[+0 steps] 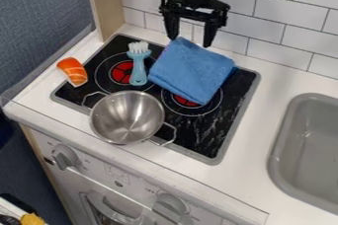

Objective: Moved the blue cloth on the upper right side of the burner

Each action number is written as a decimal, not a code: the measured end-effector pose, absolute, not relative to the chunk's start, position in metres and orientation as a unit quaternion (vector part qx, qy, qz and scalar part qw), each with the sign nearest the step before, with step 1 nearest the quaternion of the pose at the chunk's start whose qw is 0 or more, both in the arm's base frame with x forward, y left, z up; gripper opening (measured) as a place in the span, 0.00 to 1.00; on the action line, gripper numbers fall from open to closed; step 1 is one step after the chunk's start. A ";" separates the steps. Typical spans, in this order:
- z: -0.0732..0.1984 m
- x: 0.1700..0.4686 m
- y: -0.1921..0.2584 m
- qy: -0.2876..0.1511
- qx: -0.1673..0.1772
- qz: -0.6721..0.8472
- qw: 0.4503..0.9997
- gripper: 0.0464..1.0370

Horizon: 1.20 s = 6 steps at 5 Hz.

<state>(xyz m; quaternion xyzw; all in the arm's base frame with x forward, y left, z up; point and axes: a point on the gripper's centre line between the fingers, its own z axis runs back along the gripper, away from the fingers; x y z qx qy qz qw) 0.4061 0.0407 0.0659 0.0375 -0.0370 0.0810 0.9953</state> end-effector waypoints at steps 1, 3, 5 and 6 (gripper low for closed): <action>0.064 0.400 0.034 -0.017 0.015 0.093 0.995 0.96; 0.073 0.406 0.033 -0.025 0.009 0.095 0.995 0.96; 0.087 0.387 0.026 -0.013 0.047 0.087 0.995 0.96; 0.087 0.356 0.026 0.012 0.079 0.064 0.995 0.96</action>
